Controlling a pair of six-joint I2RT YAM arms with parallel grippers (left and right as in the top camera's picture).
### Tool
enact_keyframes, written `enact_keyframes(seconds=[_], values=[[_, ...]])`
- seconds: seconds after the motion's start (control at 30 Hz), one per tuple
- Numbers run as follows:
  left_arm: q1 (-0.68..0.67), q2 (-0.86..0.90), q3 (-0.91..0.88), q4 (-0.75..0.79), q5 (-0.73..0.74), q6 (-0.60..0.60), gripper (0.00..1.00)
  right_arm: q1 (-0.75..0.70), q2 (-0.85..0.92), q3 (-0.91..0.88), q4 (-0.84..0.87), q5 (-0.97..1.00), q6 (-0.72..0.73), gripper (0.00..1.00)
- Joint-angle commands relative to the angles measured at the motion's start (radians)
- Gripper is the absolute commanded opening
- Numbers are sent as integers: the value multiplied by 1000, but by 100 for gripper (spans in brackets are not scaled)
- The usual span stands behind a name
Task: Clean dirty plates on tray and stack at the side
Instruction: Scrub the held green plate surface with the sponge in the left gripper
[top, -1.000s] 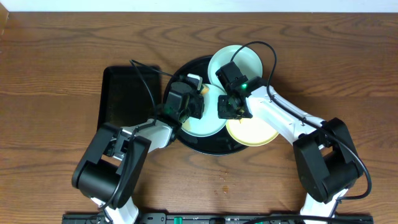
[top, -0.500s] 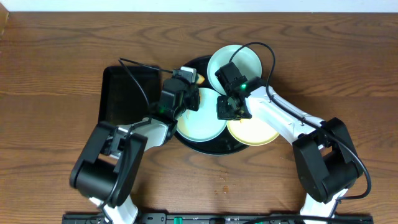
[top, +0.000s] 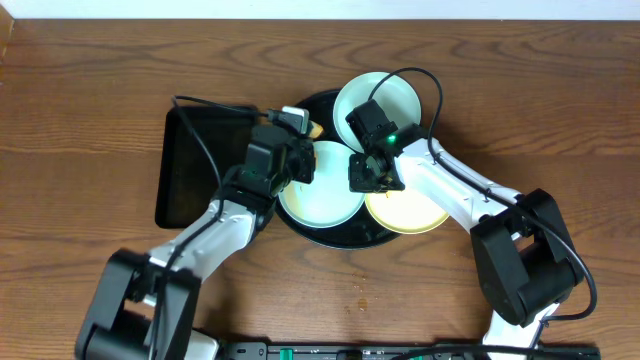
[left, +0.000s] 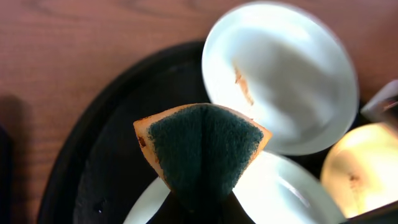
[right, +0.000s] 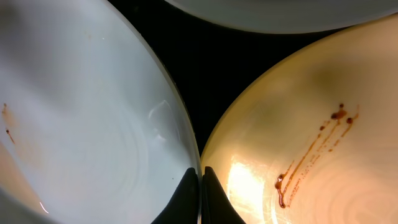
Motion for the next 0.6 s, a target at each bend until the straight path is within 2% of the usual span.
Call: enact_keyframes(seconds=[0.0, 0.27, 0.57], values=[[5, 78, 8, 21, -10, 13, 7, 8, 18, -2, 0, -3, -13, 1], [5, 178, 8, 132, -14, 13, 8, 8, 18, -2, 3, -3, -13, 1], [5, 180, 8, 22, -14, 17, 7, 8, 18, -2, 8, -3, -13, 1]])
